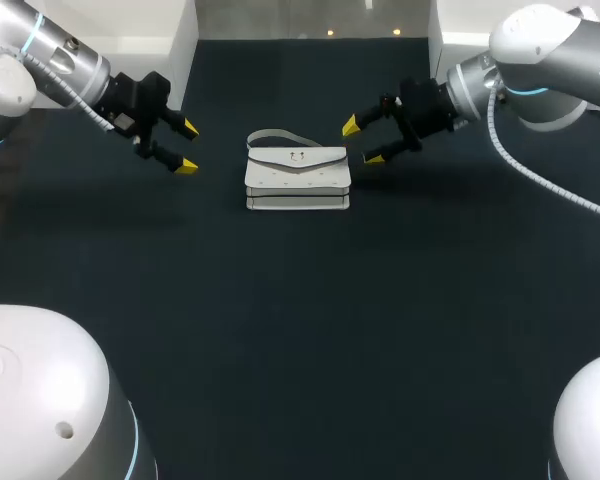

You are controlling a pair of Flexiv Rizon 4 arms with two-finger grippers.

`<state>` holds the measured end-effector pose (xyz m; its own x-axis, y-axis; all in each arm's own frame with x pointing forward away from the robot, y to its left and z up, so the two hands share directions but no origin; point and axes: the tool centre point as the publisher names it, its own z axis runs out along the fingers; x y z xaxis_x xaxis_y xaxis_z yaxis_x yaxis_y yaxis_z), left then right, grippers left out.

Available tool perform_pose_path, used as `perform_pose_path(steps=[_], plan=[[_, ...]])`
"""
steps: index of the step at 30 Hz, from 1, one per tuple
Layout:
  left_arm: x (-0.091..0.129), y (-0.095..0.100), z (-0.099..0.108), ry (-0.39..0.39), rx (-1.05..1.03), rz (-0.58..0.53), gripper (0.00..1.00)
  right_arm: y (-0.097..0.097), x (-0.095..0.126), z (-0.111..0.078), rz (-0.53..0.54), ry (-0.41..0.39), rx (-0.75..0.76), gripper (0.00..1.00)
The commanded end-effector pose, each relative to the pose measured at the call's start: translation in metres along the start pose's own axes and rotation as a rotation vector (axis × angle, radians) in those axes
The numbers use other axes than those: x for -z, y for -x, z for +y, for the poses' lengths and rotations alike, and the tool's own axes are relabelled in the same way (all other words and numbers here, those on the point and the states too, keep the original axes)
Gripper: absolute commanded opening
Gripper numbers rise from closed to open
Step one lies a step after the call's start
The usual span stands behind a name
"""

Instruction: Pick up the bag, open it, inspect its contents, close it, and place it on the opposite side

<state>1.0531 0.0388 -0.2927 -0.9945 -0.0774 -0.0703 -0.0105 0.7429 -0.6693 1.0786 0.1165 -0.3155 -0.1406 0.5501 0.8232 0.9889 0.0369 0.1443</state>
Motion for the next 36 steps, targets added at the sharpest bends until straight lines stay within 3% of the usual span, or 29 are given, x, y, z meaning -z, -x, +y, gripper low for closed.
perform_pose_path(steps=[1,10,19,30,32,36], plan=[[-0.001,0.000,0.001,-0.003,-0.001,-0.001,1.00,-0.032,0.012,-0.012,-0.234,0.049,0.110,1.00],[-0.001,0.000,0.001,-0.003,-0.001,-0.001,1.00,-0.054,0.010,-0.016,-0.484,0.056,0.361,1.00],[-0.001,0.000,0.001,-0.003,-0.001,-0.001,1.00,-0.058,-0.003,-0.029,-0.620,0.049,0.575,1.00],[-0.001,0.000,0.001,-0.003,-0.001,-0.001,1.00,-0.058,-0.003,-0.029,-0.620,0.049,0.575,1.00],[-0.002,0.001,-0.008,0.020,-0.063,-0.040,1.00,-0.058,-0.003,-0.029,-0.620,0.049,0.575,1.00],[-0.006,0.004,-0.019,0.049,-0.135,-0.084,1.00,-0.066,-0.005,-0.033,-0.665,0.056,0.769,1.00]])
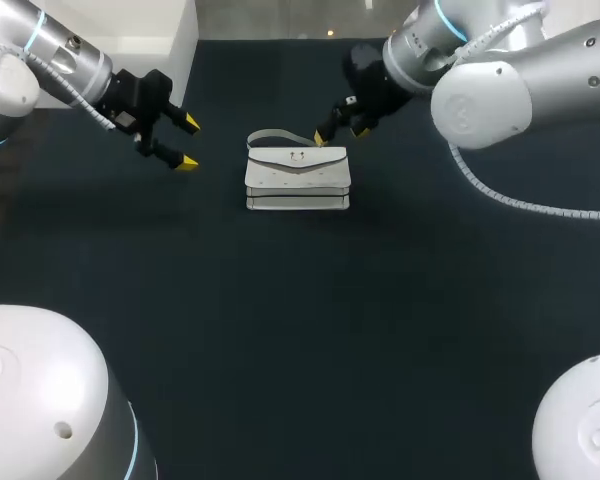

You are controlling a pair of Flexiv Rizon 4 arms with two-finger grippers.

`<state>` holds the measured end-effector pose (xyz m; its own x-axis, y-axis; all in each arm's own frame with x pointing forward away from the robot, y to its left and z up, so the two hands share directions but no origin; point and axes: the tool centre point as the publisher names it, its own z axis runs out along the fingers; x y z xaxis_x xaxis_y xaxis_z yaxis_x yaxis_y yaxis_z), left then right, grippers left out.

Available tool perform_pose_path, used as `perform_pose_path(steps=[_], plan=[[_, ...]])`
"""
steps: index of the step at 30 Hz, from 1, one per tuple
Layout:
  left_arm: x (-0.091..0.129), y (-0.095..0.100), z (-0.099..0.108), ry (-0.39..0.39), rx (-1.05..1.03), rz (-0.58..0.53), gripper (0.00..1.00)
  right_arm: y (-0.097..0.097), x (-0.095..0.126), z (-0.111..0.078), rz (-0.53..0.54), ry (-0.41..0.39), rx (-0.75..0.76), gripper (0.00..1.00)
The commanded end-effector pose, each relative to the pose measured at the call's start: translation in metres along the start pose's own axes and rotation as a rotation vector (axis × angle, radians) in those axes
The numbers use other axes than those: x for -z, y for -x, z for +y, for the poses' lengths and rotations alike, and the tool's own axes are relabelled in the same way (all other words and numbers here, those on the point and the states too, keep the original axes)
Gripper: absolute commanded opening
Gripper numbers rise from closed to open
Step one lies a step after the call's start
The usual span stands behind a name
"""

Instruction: Pick up the bag, open it, inspect its contents, close it, and place it on the opposite side

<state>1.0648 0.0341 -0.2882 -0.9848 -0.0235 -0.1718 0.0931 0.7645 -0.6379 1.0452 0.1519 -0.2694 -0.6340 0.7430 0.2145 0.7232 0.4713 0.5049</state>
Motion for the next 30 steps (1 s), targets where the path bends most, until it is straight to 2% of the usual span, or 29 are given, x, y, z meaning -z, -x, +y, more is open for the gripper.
perform_pose_path(steps=[1,8,13,16,19,30], plan=[[-0.004,-0.007,-0.016,0.028,-0.064,-0.063,1.00,-0.009,0.002,-0.005,-0.163,0.040,0.166,1.00],[-0.001,-0.011,-0.032,0.048,-0.205,-0.149,1.00,-0.011,0.000,-0.016,-0.258,0.081,0.360,1.00],[-0.002,-0.014,-0.040,0.035,-0.287,-0.173,1.00,-0.011,-0.003,-0.023,-0.303,0.102,0.432,1.00],[-0.005,-0.019,-0.044,0.034,-0.333,-0.177,1.00,-0.016,-0.005,-0.028,-0.328,0.133,0.485,1.00],[-0.008,-0.022,-0.050,0.023,-0.357,-0.169,1.00,-0.024,-0.013,-0.034,-0.347,0.132,0.575,1.00],[-0.010,-0.020,-0.055,0.044,-0.369,-0.147,1.00,-0.024,-0.013,-0.034,-0.347,0.132,0.575,1.00]])
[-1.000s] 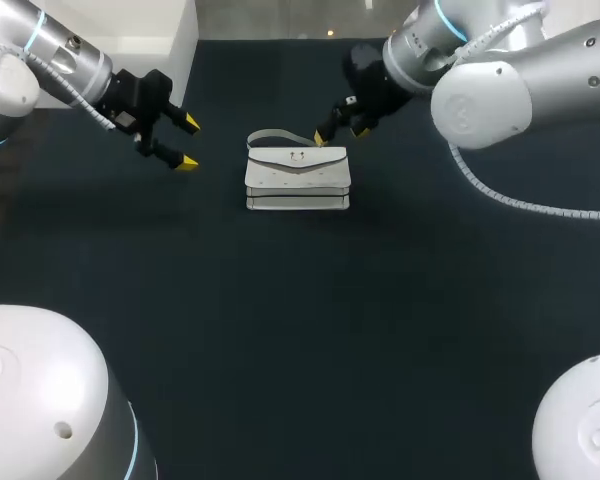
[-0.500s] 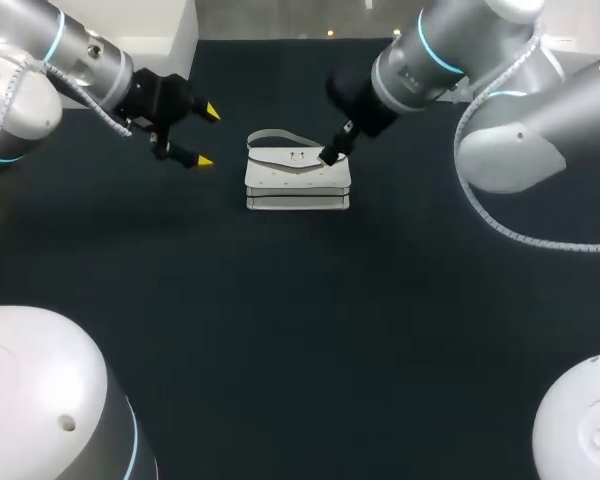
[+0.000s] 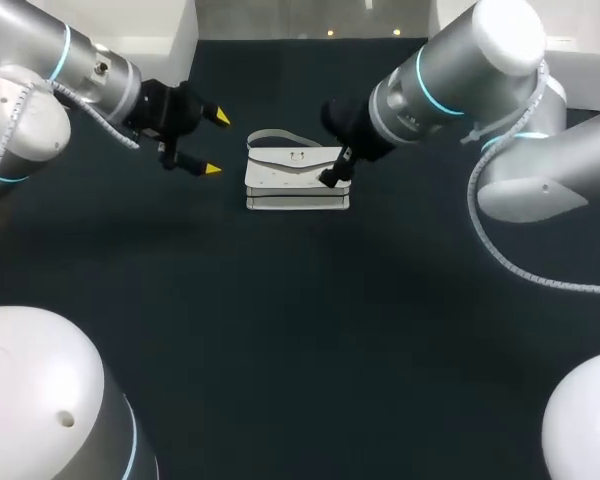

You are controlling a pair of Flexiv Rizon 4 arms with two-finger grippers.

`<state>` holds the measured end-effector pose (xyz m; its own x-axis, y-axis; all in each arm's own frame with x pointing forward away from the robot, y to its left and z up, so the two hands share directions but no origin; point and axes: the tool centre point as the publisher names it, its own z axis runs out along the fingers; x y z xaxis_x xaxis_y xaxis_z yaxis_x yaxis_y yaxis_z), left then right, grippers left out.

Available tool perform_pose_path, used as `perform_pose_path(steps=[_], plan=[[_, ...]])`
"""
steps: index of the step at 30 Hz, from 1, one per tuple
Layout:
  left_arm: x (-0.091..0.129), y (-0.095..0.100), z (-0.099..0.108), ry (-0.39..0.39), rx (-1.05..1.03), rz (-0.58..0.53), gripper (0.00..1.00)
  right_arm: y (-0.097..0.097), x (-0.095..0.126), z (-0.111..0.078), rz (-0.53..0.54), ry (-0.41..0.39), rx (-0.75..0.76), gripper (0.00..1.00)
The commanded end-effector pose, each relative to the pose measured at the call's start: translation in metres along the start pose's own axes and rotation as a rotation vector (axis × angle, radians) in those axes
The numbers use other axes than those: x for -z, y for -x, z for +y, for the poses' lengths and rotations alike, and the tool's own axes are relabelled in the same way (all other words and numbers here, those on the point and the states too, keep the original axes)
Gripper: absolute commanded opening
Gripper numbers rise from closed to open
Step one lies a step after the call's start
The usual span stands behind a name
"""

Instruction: Pick up the bag, open it, inspect its contents, close it, and place it on the opposite side

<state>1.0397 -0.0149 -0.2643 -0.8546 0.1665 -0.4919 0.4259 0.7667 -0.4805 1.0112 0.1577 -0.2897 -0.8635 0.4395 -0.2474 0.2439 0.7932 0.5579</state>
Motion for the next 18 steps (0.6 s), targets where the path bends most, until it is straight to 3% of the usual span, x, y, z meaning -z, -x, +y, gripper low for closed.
perform_pose_path(steps=[1,5,10,18], plan=[[0.000,0.001,0.000,-0.001,-0.001,0.001,1.00,-0.003,-0.002,0.000,-0.185,0.002,-0.002,1.00],[0.000,0.001,0.000,-0.001,-0.001,0.001,1.00,-0.003,-0.002,0.000,-0.185,0.002,-0.002,1.00],[-0.015,0.007,0.004,-0.039,-0.033,0.008,1.00,-0.009,-0.012,0.003,-0.287,-0.068,0.154,1.00],[-0.024,0.013,0.005,-0.082,-0.065,0.038,1.00,-0.015,-0.019,-0.004,-0.394,-0.126,0.283,1.00]])
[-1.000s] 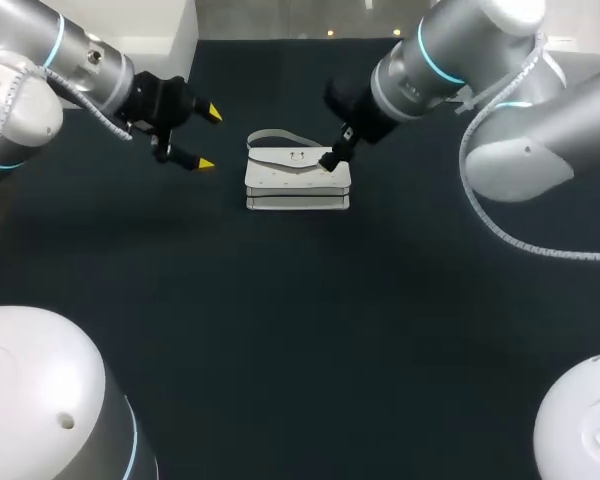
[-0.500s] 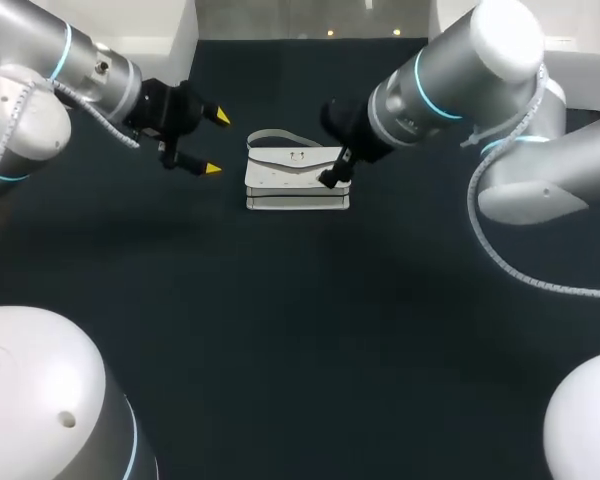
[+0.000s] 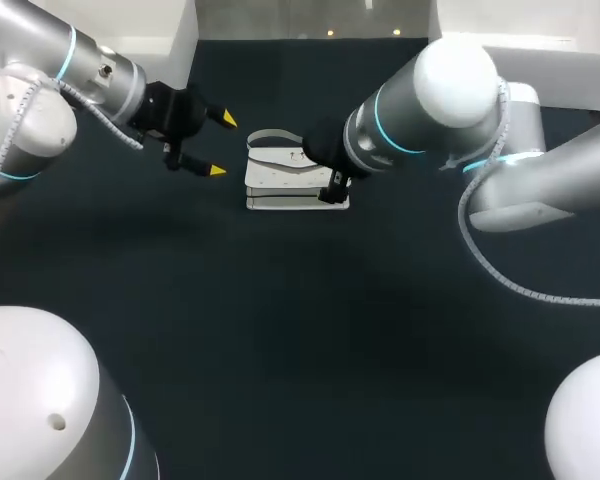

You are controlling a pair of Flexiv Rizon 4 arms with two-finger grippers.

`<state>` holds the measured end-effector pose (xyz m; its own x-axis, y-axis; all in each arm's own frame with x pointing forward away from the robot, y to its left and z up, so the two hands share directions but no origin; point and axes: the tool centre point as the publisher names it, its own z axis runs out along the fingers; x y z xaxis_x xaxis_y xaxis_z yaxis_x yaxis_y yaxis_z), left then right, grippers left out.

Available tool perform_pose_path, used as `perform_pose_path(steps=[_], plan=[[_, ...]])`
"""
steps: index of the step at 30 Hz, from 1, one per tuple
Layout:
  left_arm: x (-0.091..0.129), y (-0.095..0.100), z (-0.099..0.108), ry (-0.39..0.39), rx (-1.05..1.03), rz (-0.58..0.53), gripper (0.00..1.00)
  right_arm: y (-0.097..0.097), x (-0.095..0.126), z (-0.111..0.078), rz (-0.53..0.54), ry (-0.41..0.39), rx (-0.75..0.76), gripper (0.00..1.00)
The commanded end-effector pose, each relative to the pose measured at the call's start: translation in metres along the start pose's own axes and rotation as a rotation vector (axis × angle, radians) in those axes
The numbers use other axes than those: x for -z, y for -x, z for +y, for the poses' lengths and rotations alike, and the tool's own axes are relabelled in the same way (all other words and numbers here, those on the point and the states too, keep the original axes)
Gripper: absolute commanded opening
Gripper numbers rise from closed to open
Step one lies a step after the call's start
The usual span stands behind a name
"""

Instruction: Pick up the bag, open it, inspect its contents, close it, and place it on the opposite side

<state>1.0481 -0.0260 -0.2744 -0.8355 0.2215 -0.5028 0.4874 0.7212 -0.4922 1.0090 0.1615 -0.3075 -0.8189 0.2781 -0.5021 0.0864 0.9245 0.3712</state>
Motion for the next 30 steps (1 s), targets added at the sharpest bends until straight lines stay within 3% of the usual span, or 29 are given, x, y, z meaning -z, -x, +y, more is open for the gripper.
perform_pose_path(steps=[1,12,16,21,30], plan=[[-0.008,0.009,0.006,-0.036,-0.021,0.017,1.00,-0.007,-0.004,0.005,-0.234,-0.036,0.030,1.00],[-0.018,0.021,-0.002,-0.046,-0.105,0.061,1.00,-0.012,-0.020,-0.010,-0.294,-0.101,0.138,1.00],[-0.021,0.025,-0.003,-0.052,-0.124,0.041,1.00,-0.012,-0.029,-0.012,-0.293,-0.148,0.187,1.00],[-0.028,0.026,-0.005,-0.063,-0.150,0.009,1.00,-0.008,-0.036,-0.016,-0.294,-0.142,0.201,1.00],[-0.038,0.023,-0.012,-0.067,-0.207,-0.037,1.00,-0.002,-0.049,-0.023,-0.296,-0.132,0.220,0.64]])
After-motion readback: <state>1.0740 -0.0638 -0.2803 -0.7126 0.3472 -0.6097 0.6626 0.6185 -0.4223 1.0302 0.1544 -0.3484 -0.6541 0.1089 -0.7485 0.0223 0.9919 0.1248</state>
